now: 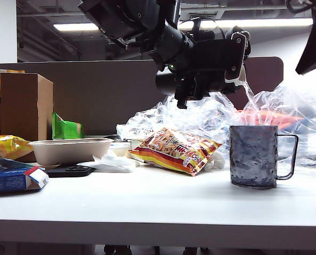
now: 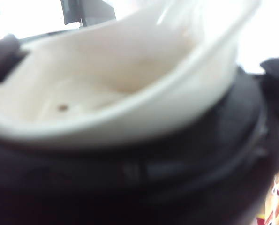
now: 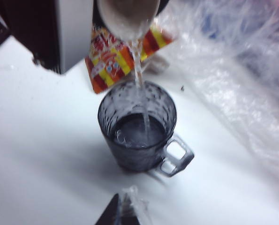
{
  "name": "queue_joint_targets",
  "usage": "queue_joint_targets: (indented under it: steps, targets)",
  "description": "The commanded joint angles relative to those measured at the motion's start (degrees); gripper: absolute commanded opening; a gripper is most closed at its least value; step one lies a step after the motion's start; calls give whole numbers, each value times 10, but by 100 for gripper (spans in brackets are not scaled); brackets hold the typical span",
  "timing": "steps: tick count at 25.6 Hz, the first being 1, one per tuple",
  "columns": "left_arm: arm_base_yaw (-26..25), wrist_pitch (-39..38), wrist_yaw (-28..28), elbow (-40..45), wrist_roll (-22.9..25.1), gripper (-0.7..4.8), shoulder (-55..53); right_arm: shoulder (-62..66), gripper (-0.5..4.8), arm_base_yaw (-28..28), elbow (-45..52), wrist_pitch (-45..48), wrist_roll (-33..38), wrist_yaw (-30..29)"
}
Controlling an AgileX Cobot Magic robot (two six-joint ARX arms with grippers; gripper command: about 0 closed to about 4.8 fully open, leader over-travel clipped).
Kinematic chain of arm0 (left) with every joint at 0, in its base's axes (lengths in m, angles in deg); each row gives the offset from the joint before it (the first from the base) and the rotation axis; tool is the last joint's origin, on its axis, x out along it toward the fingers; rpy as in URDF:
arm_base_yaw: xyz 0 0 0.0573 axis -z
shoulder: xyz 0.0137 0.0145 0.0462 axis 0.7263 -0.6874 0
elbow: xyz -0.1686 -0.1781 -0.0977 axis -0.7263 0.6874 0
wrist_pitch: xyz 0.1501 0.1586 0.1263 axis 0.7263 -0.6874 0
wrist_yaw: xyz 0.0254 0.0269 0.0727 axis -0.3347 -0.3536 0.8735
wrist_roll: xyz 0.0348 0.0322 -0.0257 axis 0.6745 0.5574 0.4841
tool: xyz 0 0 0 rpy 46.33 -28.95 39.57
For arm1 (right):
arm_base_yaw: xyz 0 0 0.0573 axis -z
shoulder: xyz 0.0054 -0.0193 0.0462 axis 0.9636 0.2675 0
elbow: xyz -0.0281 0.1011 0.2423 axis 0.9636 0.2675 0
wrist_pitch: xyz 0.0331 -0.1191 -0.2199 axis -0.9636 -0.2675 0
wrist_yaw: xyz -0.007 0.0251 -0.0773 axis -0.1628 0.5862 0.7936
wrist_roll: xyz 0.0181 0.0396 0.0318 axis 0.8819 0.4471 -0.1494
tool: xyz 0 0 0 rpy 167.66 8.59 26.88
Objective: Pick up the black thermos, pour some water into the cup, then place the black thermos back on the table.
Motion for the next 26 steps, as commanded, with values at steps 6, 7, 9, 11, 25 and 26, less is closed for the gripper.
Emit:
queue_joint_targets:
  steps: [6, 7, 9, 11, 25, 26]
  targets:
    - [1, 28, -3, -7, 84, -5, 8, -2, -2, -1, 1, -4, -2, -15]
    - [1, 28, -3, -7, 92, -5, 8, -2, -2, -1, 1, -5, -2, -15]
    - [1, 28, -3, -7, 113, -5, 8, -2, -2, -1, 1, -5, -2, -18]
    - [1, 28, -3, -7, 120, -5, 8, -2, -2, -1, 1, -7, -2, -17]
    - [1, 35, -2, -7, 159, -5, 8, -2, -2, -1, 1, -21, -2, -17]
    - [1, 37, -3, -7, 159, -5, 8, -2, -2, -1, 1, -21, -2, -17]
